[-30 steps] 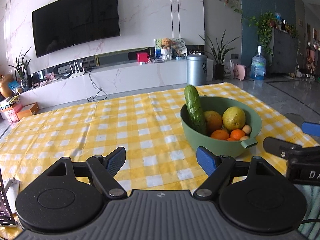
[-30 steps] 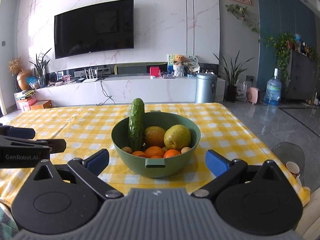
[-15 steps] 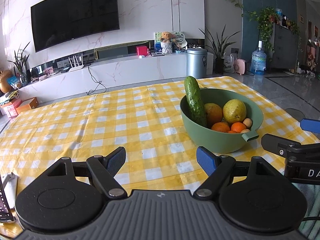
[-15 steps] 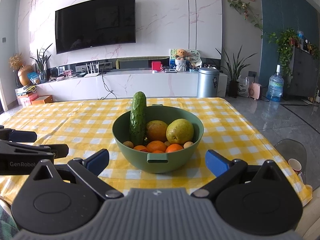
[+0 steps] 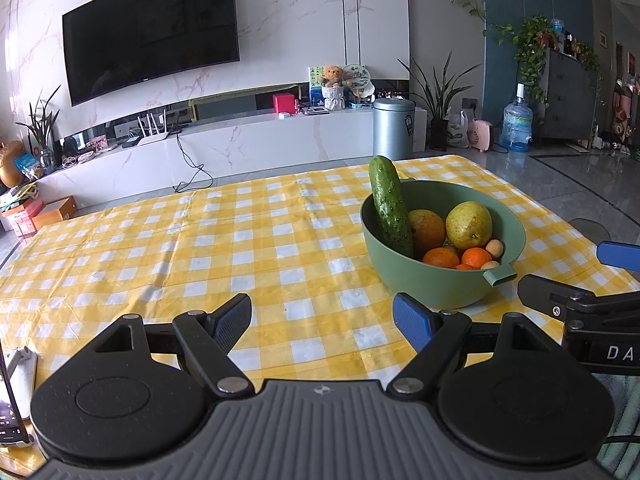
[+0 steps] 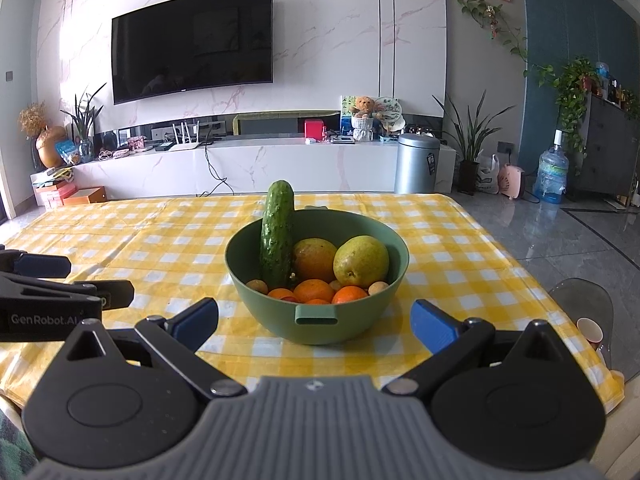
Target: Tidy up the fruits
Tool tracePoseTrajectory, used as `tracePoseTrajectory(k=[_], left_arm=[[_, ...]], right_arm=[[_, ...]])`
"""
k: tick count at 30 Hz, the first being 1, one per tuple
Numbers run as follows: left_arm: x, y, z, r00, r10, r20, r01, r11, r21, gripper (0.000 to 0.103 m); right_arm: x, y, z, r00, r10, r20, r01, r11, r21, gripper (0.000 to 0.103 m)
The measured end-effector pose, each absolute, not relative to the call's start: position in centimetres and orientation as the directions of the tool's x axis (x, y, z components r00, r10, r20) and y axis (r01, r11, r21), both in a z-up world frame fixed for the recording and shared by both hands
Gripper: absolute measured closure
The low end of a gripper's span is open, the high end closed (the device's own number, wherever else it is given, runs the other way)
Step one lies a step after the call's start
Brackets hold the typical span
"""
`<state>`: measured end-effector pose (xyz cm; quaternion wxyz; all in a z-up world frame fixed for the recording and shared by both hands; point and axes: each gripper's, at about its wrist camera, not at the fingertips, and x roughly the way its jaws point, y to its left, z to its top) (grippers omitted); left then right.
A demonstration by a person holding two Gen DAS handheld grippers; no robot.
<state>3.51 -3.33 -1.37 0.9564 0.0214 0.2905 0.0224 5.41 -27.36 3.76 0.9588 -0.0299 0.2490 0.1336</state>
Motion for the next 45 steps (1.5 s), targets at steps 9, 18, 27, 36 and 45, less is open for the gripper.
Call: tracePoseTrajectory(k=[9,18,27,36,45], left_arm=[[3.51,-3.26,-1.29,0.830,0.055,-0.555,-0.031,0.998,0.053,0.009],[3.51,-3.20,-1.26,0.830,0.058,-0.555,-0.034,0.998,0.053,0.009],[3.38,-3.15,-1.22,0.831,0.051,-0.554,-0.031,0.998,0.046,0.009],[3.28,-3.24,-1.17,0.831,0.045,-0.554,-0.027,0.999,0.042,0.009],[3.30,-3.23,-1.19,0.831,0.047,-0.555,-0.027,0.999,0.043,0.009]], right_arm=[[5.44,-27.33,3.76,0.840,0.241,-0.487,-0.272,0.962,0.008,0.004],[5.42,-27.32,3.79,0.840,0.241,-0.486,-0.272,0.962,0.008,0.004],[5.41,-27.31,3.81,0.840,0.241,-0.487,-0.272,0.962,0.008,0.004],[5.41,-27.30,3.82,0.840,0.241,-0.487,-0.272,0.962,0.007,0.004],[5.41,-27.29,3.83,0.840,0.241,-0.487,-0.272,0.962,0.006,0.004]])
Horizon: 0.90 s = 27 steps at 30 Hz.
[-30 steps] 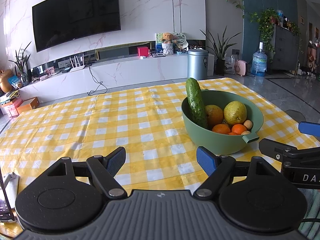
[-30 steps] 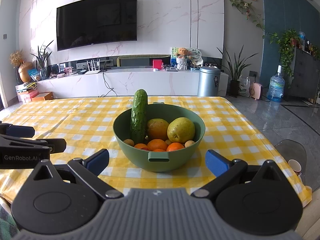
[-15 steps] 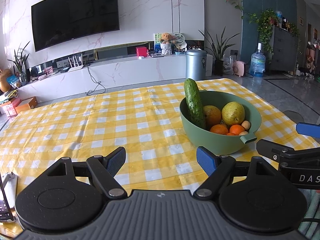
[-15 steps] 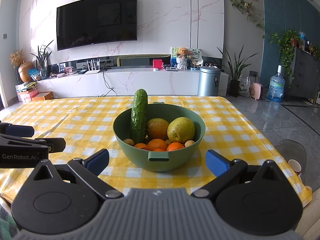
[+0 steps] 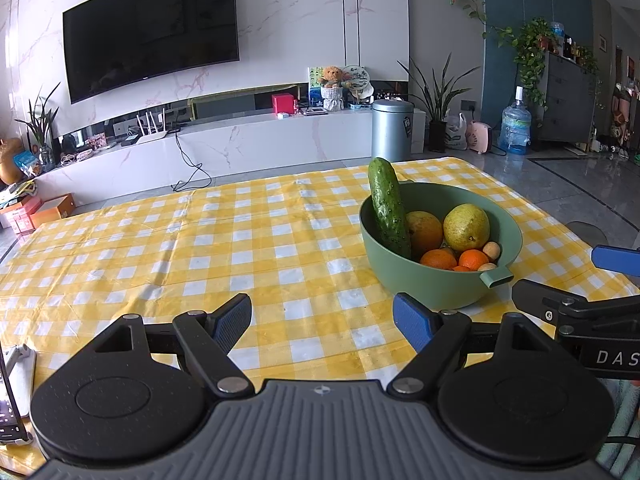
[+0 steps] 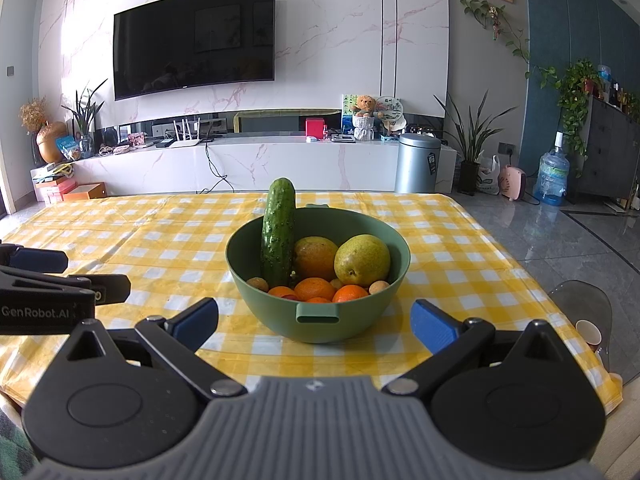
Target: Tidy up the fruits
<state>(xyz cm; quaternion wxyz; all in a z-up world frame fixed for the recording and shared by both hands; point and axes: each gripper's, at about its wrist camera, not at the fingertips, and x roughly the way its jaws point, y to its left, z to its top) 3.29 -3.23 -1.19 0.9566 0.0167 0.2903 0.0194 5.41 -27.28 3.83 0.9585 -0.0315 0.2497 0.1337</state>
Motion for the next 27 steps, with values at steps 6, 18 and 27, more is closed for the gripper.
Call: tracePoseTrajectory(k=[6,18,27], left_arm=[[3.26,-3.21,-1.11,0.830,0.051,-0.556,-0.031,0.999,0.045,0.009],[3.14,-3.25,-1.00,0.831,0.052,-0.553,-0.030,0.998,0.050,0.009],[3.02,-3.44,-0.82,0.833,0.053,-0.550,-0.029,0.998,0.052,0.009]], right_arm=[[5.41,-27.28,3.83,0.840,0.240,-0.487,-0.272,0.962,0.005,0.004],[5.42,-27.26,3.82,0.840,0.239,-0.487,-0.273,0.962,0.003,0.004],[5.41,-27.26,3.75,0.840,0.239,-0.487,-0.274,0.962,-0.001,0.004]])
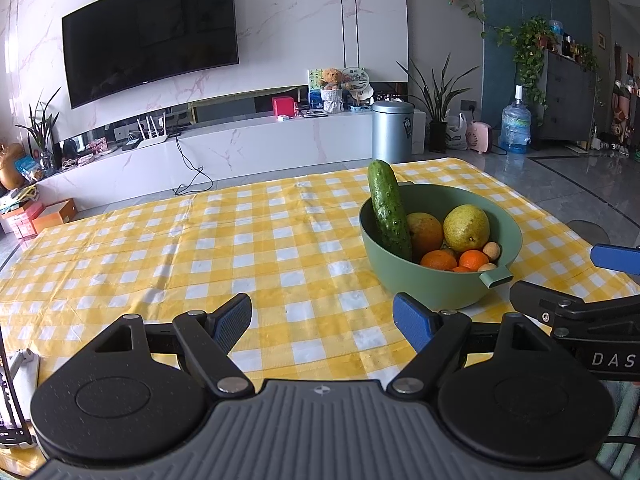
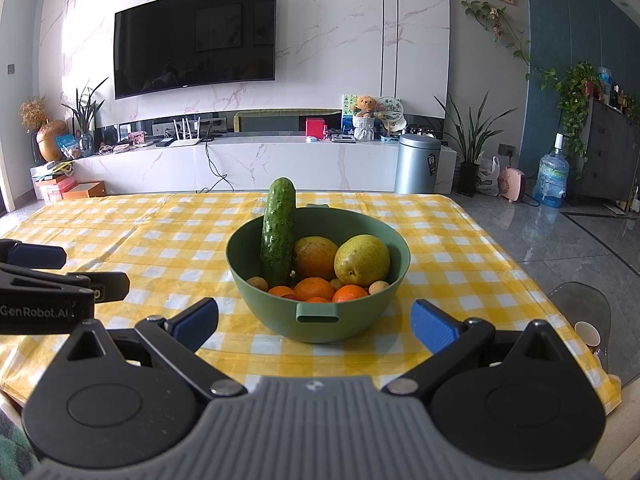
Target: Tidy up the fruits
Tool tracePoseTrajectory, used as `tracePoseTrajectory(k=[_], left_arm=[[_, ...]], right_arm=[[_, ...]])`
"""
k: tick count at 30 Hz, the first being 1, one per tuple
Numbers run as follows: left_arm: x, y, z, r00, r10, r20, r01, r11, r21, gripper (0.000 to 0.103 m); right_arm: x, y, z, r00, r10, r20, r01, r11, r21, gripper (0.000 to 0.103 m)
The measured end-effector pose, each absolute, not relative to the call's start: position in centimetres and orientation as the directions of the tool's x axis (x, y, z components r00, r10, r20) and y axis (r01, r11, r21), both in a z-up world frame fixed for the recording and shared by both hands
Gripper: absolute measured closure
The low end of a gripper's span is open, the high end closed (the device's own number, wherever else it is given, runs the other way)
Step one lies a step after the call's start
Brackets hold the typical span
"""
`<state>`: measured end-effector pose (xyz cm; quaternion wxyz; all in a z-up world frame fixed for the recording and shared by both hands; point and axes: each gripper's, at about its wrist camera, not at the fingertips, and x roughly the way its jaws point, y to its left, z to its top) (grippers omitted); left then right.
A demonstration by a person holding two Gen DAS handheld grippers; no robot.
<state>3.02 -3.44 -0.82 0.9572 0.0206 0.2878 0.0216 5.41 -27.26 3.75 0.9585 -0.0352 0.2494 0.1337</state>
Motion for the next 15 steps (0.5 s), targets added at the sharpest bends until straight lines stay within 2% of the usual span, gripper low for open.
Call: tracePoseTrajectory(k=[15], left_arm=[[3.04,-3.40,-0.47,0.838,0.059,-0.543,-0.032,0.998,0.059,0.009]], right_arm=[[5.41,-27.28,3.72,0.840,0.238,-0.488,-0.274,0.962,-0.002,0.004]])
